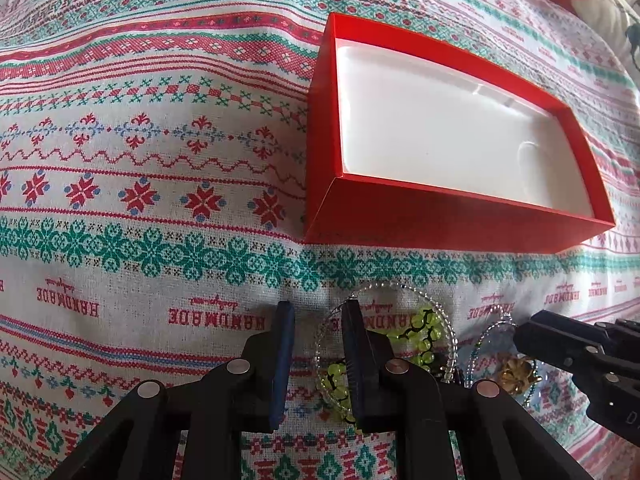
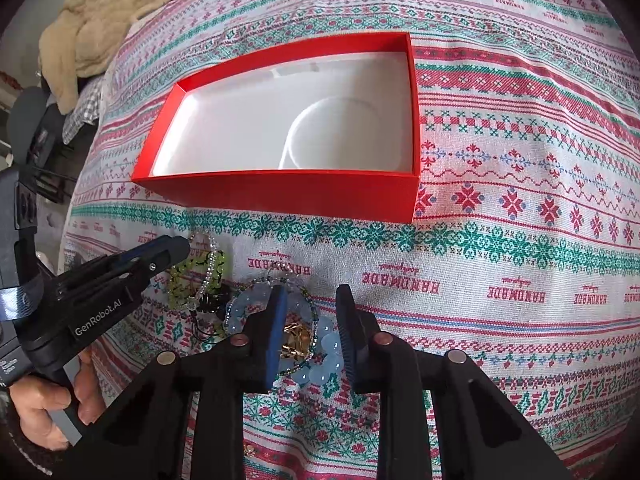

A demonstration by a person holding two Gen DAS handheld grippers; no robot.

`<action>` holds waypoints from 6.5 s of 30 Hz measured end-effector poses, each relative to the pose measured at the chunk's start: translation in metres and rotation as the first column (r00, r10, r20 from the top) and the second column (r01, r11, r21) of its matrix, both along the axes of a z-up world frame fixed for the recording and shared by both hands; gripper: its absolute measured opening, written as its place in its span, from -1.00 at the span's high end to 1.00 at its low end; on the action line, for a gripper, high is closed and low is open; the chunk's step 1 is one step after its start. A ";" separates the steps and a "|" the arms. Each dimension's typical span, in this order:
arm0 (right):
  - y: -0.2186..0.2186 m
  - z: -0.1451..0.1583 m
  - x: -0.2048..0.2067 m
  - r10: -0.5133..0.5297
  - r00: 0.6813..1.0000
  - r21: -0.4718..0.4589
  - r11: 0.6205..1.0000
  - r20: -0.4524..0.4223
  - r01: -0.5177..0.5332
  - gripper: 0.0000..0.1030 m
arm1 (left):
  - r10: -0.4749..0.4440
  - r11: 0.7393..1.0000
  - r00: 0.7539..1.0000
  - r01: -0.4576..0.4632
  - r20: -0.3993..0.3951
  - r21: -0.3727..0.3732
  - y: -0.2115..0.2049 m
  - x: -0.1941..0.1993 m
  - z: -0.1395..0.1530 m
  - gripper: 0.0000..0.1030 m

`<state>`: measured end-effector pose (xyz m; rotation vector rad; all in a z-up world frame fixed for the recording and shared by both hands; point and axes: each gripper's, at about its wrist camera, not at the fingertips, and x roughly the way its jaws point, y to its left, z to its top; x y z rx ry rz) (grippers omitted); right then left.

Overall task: Organize jewelry
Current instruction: 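Grasp the pearl bracelet with the left gripper while the right gripper grasps the thin dark beaded bracelet, then carry both bracelets into the red box and open both grippers, then grasp the green beaded bracelet with the left gripper while the right gripper grasps the blue beaded bracelet, then lower both bracelets into the red box beside the others and release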

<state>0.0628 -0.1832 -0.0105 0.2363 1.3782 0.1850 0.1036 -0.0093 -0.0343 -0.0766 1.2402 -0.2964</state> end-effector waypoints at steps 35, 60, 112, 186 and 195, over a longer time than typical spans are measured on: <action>0.048 0.006 -0.015 0.182 0.983 -0.112 0.977 0.002 -0.181 -0.42 | -0.001 1.000 0.997 0.004 0.081 -0.028 0.020 -0.022 0.033 1.00; 0.032 0.036 -0.007 0.135 0.987 -0.078 0.989 0.085 -0.129 -0.11 | -0.011 0.994 0.985 0.030 0.175 -0.107 0.011 -0.024 0.080 1.00; -0.023 0.066 0.053 -0.067 0.968 0.008 0.998 0.241 0.067 -0.32 | 0.038 0.994 0.976 -0.014 0.216 -0.113 -0.001 0.035 0.075 -0.04; 0.028 0.001 -0.033 0.130 0.991 -0.269 0.956 0.036 -0.116 0.65 | -0.011 0.992 0.996 0.000 0.083 0.128 -0.008 -0.013 0.003 0.98; 0.011 0.026 -0.041 0.100 0.992 -0.152 0.985 0.081 -0.087 0.76 | -0.023 0.999 0.994 0.020 0.111 0.026 -0.009 -0.024 0.030 0.98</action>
